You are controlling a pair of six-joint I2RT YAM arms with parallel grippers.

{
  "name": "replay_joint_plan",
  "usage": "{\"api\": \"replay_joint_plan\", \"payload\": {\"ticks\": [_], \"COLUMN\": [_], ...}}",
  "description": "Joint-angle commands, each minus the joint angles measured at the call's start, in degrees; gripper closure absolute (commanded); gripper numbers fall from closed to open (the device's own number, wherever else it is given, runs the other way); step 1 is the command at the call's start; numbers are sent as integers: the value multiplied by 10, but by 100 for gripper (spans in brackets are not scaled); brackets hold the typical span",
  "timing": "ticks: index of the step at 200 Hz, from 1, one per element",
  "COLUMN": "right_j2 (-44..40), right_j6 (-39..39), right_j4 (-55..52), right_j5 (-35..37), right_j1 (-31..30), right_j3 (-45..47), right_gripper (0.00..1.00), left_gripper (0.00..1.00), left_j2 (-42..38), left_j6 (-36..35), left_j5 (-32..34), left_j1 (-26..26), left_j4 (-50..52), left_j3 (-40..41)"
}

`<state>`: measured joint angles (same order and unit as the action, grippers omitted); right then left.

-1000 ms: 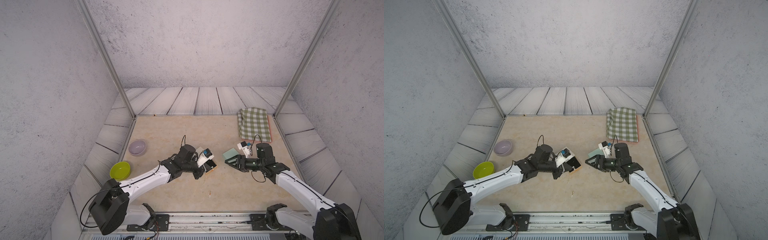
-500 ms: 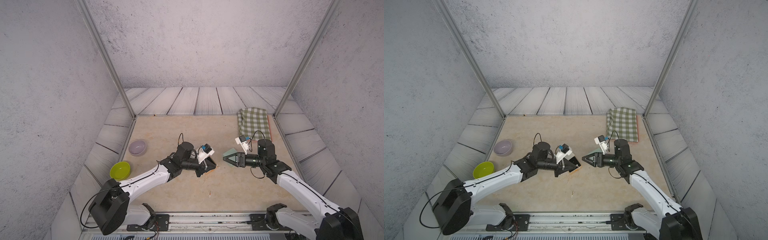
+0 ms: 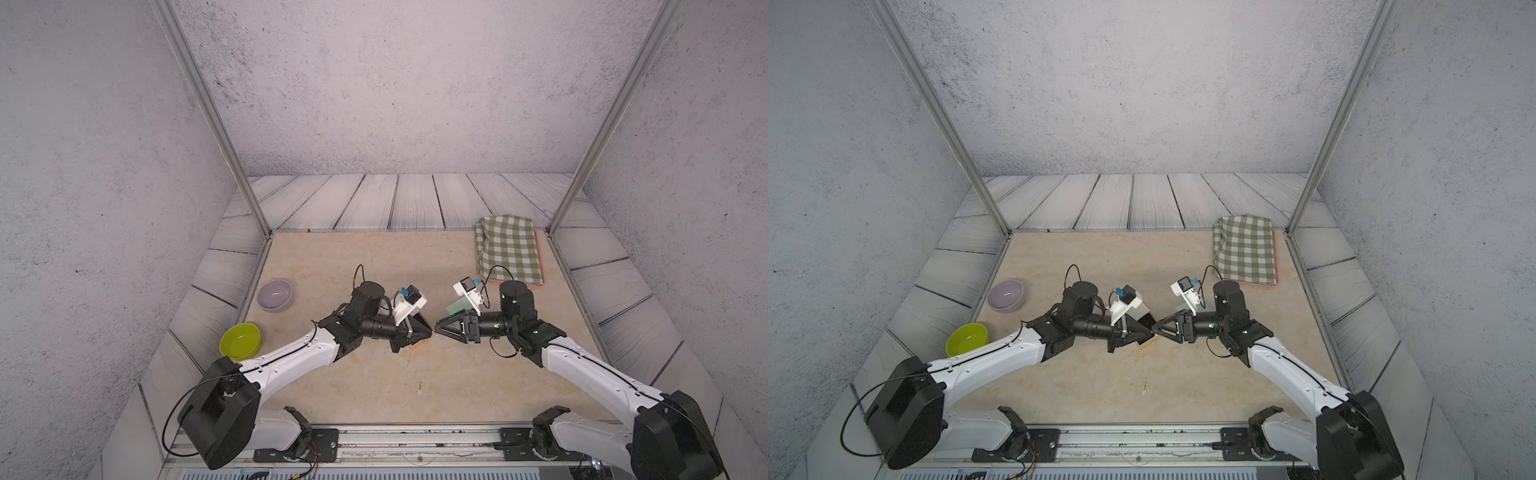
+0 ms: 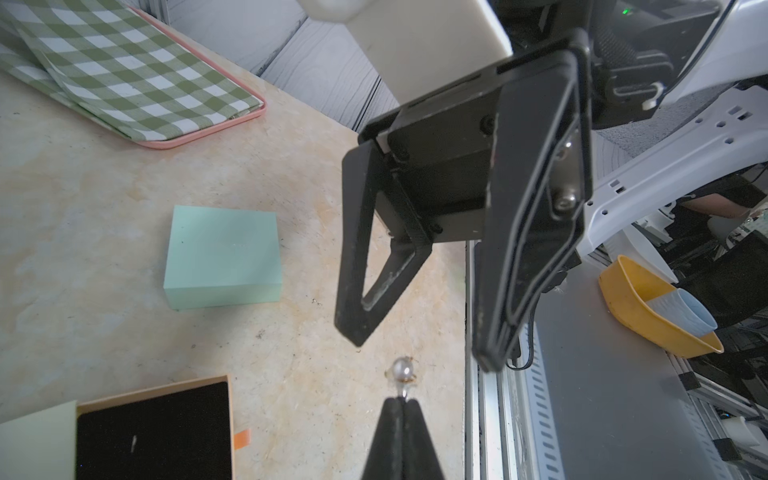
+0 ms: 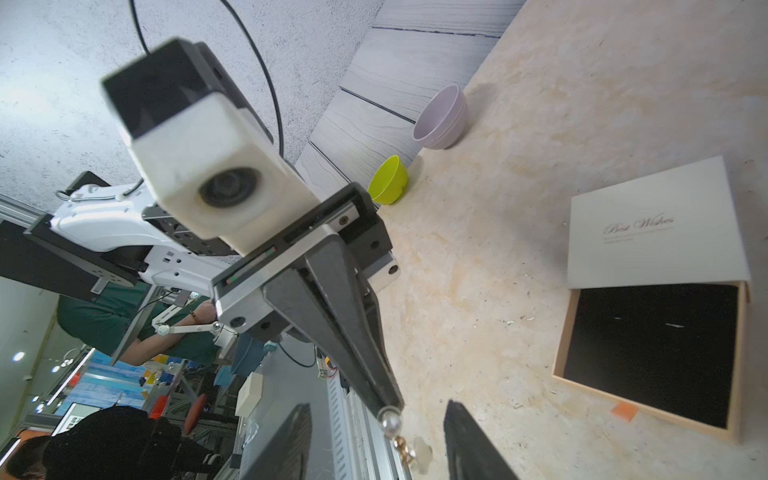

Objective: Place the earrings into the drawer-style jewelry box
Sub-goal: Pick up the earring from the center of the board.

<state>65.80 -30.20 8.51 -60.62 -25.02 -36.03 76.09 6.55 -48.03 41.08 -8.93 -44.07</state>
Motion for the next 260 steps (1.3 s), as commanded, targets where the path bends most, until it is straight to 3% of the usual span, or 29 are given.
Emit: {"api": "replay_joint_plan", "payload": {"ticks": [1, 111, 260], "right_j2": [6, 17, 21], "right_j6": [0, 7, 0], "right_j4": [17, 11, 8], "right_j5": [-29, -32, -22], "right_j1": [-6, -18, -17], "right_j3": [8, 6, 6], "right_gripper": [49, 70, 83], "left_gripper": [100, 100, 100], "left_j2": [2, 2, 5], "left_j6": [6, 7, 9], "left_j5": [-15, -12, -9], "left_j1": [-6, -8, -8], "left_j4": [-10, -7, -6], "left_j3": [2, 4, 4]}}
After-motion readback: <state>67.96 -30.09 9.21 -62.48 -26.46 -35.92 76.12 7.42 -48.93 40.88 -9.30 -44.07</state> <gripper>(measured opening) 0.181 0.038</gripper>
